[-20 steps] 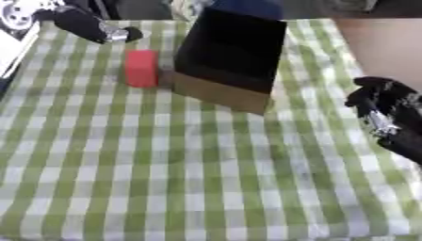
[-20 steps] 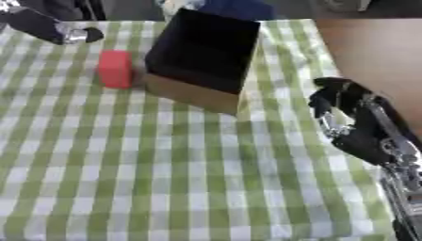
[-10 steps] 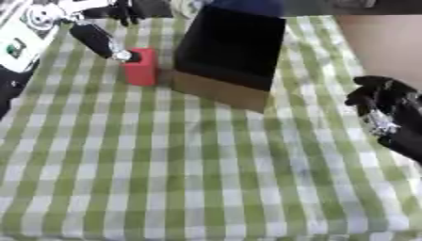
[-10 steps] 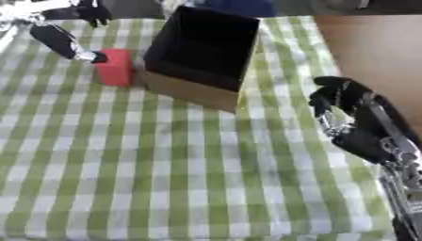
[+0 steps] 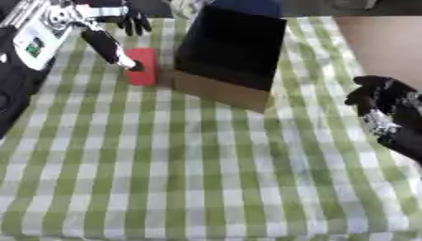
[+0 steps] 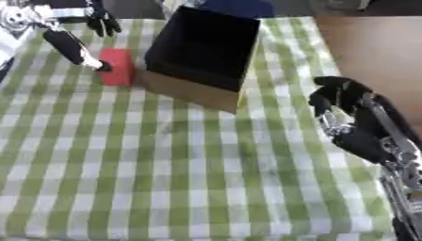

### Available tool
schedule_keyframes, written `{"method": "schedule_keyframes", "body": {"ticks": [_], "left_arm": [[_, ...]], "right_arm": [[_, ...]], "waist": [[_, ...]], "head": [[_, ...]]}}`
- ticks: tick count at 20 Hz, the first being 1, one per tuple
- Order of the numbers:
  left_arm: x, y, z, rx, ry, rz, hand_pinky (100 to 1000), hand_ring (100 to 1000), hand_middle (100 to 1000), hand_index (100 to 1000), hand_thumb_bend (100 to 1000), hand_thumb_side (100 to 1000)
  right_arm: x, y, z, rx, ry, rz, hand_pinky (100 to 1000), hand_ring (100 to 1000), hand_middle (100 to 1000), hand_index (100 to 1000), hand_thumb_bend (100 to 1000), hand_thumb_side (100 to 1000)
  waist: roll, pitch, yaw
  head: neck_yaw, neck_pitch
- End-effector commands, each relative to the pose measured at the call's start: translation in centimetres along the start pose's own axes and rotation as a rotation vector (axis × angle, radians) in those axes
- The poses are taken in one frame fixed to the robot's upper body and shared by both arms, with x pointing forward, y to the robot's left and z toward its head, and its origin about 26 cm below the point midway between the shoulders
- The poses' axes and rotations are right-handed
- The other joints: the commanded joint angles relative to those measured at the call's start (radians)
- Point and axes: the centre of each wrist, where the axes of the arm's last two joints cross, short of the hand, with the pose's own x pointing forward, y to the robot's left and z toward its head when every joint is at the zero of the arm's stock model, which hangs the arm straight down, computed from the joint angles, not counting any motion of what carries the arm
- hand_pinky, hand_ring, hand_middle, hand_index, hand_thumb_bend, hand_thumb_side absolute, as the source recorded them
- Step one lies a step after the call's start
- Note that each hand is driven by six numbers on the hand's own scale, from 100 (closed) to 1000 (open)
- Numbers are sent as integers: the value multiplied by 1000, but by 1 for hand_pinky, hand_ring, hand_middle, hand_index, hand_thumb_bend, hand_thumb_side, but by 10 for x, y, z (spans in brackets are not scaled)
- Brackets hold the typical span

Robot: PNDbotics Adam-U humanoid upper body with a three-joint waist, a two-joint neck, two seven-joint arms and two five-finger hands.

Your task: Pick up objects on the table and place them in the box.

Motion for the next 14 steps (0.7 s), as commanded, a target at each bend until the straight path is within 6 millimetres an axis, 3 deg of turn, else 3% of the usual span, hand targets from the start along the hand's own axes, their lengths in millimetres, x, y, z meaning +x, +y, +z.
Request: {"method": "schedule_keyframes", "body": {"ticks": [1,14], "left_arm": [[-5,14,7,33,42,-43,789,707,687,835,571,311],[-13,3,-1,0,107,-181,790,708,688,835,571,300]], "right_arm": [[4,-7,0,3,-7,27,794,676,621,826,100,426],[4,-7,-1,3,-8,27,794,676,621,826,100,426]], "waist": [[1,-20,0],[-3,-20,3]], "head": [[0,6],[-2,4]]}}
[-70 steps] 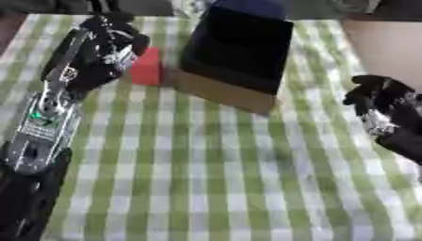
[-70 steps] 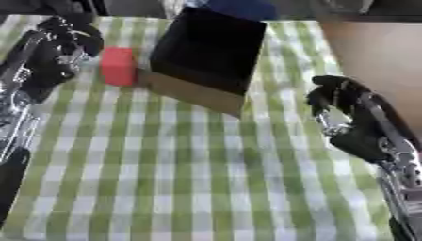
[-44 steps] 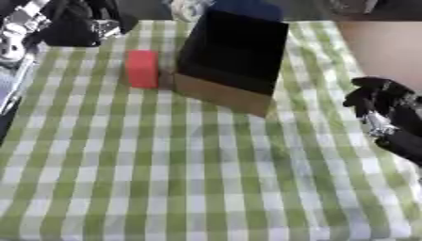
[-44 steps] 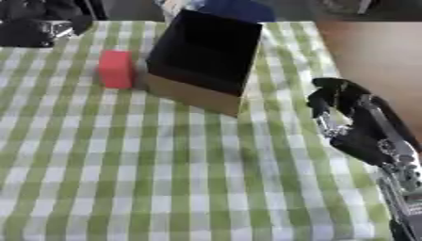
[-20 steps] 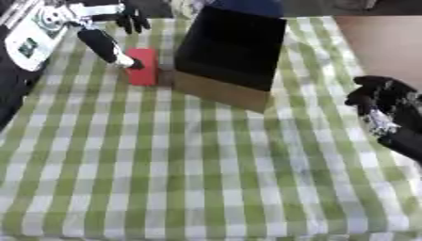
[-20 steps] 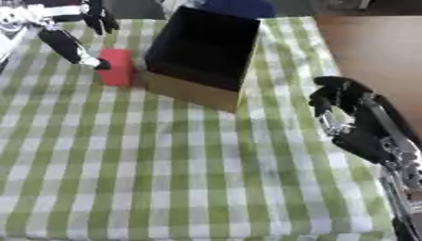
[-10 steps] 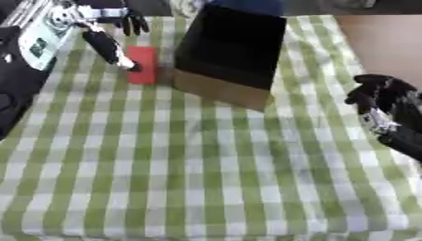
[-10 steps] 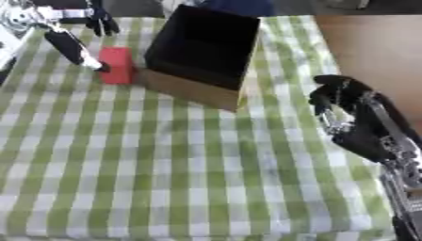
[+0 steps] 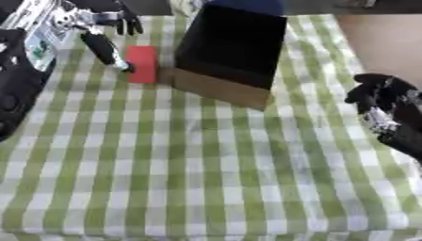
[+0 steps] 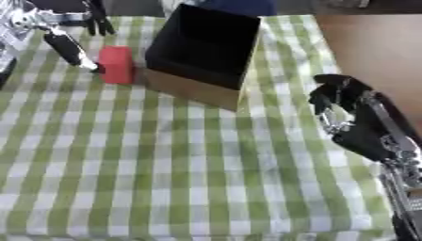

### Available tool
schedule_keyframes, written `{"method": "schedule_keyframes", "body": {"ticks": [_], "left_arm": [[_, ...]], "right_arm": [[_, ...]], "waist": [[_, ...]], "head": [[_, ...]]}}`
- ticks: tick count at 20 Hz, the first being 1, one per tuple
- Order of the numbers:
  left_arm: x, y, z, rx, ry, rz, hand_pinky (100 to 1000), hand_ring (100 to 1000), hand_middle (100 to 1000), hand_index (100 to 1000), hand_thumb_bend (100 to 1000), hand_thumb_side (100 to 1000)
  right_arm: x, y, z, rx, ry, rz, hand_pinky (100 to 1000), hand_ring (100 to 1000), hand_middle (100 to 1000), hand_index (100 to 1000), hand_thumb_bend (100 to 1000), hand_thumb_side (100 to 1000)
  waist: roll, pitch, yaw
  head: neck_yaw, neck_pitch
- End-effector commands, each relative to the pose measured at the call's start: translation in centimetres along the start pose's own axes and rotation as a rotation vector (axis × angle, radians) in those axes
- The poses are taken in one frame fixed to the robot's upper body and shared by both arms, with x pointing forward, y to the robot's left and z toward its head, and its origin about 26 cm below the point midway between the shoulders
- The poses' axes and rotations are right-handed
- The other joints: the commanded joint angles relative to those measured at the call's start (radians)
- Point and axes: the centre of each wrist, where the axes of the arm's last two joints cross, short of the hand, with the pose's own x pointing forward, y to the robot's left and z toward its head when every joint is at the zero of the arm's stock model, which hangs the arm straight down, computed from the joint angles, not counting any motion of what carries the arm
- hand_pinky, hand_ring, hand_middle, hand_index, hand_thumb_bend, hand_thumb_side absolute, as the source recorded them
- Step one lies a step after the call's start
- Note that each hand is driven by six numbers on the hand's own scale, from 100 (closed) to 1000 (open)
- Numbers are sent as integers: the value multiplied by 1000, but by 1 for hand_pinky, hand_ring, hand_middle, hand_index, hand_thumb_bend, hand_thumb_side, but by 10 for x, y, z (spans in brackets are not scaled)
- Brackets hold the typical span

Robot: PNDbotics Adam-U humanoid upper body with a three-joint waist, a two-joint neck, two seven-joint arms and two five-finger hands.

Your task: Pick up objects on the table and place them in the box.

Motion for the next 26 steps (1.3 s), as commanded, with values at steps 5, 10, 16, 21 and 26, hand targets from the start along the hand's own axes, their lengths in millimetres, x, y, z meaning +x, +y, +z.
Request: {"method": "schedule_keyframes", "body": {"ticks": [5,10,16,21,26], "left_arm": [[-9,3,1,10,27,-59,789,707,687,834,569,297],[-10,-3,-3,13,29,-47,787,704,686,834,567,297],[-9,-8,-9,25,42,-22,784,701,685,835,569,302],[-8,-14,-14,35,63,3,783,700,685,837,568,304],[-7,-19,-18,65,85,24,781,696,684,838,568,302]], "right_arm": [[4,-7,0,2,-7,27,794,676,621,826,100,427],[4,-7,0,1,-7,26,794,676,621,826,100,428],[4,-6,0,0,-8,23,793,676,621,826,100,429],[4,-6,-1,0,-8,20,793,676,621,826,100,430],[4,-5,-1,1,-10,17,793,675,621,826,100,431]], "waist": [[-3,-19,0],[-4,-18,-2],[-6,-16,-4],[-8,-13,-8],[-8,-11,-10]], "head": [[-1,2],[-1,1],[2,3],[3,3],[5,3]]}}
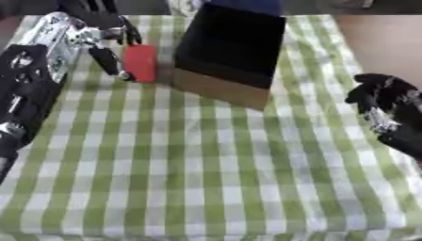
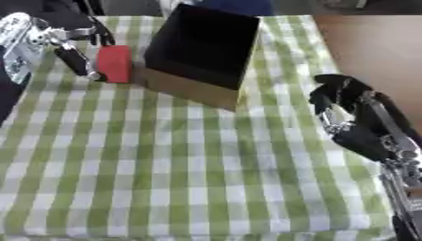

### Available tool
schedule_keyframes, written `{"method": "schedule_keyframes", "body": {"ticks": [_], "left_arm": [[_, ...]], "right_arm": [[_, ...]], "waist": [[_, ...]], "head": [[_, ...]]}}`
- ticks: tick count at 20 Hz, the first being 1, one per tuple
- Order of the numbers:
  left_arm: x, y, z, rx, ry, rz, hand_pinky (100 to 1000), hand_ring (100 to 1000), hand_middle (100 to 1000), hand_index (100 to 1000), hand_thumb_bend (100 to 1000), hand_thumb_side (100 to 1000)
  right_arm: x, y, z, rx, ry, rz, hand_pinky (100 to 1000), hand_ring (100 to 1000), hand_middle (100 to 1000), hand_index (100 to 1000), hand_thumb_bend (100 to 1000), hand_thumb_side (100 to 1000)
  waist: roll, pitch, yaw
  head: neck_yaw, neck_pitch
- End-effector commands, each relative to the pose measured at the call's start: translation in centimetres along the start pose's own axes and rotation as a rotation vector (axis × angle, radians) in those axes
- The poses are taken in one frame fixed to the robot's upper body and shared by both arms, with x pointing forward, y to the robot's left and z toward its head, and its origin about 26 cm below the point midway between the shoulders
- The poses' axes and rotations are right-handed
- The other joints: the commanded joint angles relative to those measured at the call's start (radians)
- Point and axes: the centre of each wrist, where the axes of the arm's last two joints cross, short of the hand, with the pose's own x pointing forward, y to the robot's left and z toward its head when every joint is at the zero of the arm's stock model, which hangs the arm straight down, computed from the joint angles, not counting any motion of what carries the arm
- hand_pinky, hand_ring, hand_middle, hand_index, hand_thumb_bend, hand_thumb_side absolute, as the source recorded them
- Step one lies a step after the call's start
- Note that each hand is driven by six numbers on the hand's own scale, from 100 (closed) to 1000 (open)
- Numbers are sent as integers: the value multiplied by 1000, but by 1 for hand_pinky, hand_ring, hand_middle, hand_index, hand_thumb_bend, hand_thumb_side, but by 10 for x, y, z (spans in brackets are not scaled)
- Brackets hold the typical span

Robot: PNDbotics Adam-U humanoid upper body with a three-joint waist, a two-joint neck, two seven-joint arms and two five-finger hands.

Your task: Pick up objects on the table and place them in the box.

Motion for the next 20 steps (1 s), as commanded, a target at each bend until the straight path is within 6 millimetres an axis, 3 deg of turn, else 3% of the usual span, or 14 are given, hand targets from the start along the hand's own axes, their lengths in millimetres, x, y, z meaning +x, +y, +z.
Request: {"method": "schedule_keyframes", "body": {"ticks": [1,6,15,20], "left_arm": [[-3,9,2,54,26,1,781,696,684,838,569,301],[-2,11,3,119,30,19,780,693,684,837,575,310],[-1,33,16,178,-3,27,781,692,683,838,583,323],[-5,23,12,109,10,51,791,716,710,843,583,316]], "right_arm": [[4,-5,-1,1,-10,17,793,675,621,826,100,431],[4,-5,-1,-1,-9,17,793,675,621,826,100,432],[4,-6,-1,-1,-8,19,793,675,621,826,100,430],[4,-6,-1,0,-9,18,793,675,621,826,100,429]], "waist": [[-2,-12,-3],[-2,-10,-5],[-1,-13,1],[-3,-14,-2]], "head": [[4,3],[4,4],[4,5],[3,2]]}}
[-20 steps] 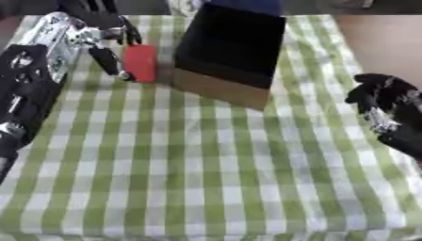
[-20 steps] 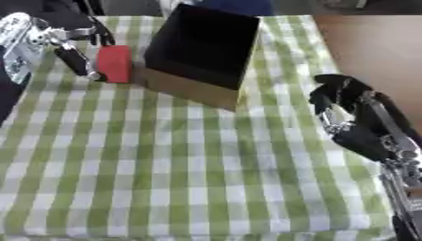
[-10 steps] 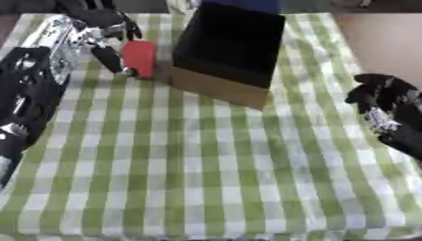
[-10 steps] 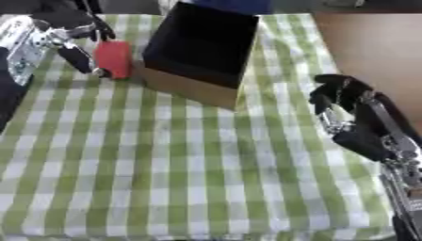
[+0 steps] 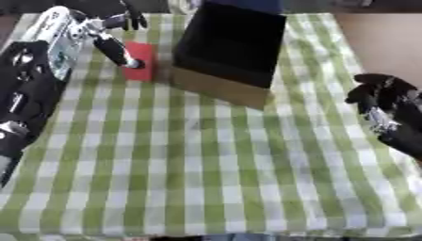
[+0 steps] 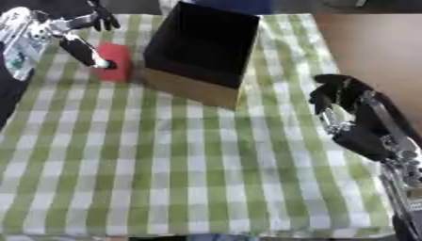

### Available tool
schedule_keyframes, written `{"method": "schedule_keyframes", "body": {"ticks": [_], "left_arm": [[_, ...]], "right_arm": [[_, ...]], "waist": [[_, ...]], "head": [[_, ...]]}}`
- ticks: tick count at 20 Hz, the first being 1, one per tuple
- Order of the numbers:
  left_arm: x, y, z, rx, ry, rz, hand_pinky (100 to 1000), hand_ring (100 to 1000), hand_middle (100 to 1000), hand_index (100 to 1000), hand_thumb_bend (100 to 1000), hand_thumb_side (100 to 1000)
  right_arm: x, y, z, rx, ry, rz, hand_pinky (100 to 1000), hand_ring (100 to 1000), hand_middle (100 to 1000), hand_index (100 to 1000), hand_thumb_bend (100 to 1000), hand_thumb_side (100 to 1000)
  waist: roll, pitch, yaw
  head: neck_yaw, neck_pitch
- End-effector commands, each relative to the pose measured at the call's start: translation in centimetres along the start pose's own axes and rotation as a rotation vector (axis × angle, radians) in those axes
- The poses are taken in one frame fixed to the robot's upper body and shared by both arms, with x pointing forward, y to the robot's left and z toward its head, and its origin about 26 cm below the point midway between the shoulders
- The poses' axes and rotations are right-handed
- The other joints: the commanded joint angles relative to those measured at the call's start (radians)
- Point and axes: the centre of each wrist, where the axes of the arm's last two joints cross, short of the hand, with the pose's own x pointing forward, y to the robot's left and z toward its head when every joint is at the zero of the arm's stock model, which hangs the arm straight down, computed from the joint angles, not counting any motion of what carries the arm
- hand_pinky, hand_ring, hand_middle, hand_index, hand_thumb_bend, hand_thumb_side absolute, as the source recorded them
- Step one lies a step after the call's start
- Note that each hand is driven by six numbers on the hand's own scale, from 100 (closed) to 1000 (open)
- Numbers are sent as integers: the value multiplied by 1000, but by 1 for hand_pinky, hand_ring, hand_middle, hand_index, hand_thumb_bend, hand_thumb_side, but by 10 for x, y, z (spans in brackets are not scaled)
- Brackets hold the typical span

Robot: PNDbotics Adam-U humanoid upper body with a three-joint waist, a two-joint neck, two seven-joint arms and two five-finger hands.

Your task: Pick up objects on the table and place them in the box.

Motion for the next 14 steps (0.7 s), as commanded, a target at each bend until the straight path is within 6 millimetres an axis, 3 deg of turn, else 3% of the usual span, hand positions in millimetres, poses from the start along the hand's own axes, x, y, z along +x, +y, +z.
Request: {"method": "schedule_keyframes", "body": {"ticks": [1,14], "left_arm": [[-12,9,6,-6,32,-5,795,724,720,845,584,315],[-19,-9,-2,-58,47,20,793,716,709,842,546,289]], "right_arm": [[4,-6,-1,0,-9,19,793,675,620,826,100,429],[4,-5,-2,5,-12,16,793,675,620,826,100,433]], "waist": [[-2,-19,-3],[-5,-12,-12]], "head": [[2,1],[4,2]]}}
